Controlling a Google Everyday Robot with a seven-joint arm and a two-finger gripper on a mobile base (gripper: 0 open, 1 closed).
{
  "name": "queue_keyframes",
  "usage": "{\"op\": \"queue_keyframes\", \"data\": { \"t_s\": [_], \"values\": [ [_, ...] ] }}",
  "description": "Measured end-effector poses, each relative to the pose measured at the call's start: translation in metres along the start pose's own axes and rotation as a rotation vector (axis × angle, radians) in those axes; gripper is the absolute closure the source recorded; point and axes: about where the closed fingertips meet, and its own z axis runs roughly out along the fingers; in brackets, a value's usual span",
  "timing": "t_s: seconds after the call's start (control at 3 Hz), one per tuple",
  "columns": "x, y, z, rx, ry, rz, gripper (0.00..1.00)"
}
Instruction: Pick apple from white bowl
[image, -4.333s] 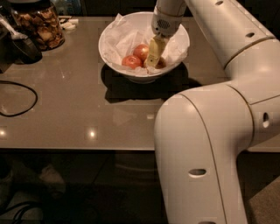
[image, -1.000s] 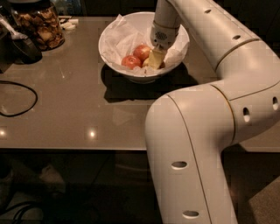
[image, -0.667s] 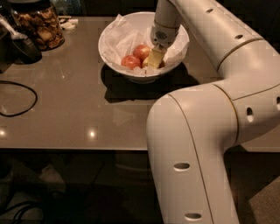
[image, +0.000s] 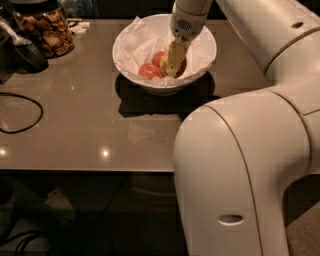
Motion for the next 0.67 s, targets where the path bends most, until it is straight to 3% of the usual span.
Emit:
{"op": "queue_keyframes", "data": {
  "t_s": [0.67],
  "values": [
    [-0.008,0.014,-0.031,0.03,-0.016,-0.028,1.0]
  ]
}}
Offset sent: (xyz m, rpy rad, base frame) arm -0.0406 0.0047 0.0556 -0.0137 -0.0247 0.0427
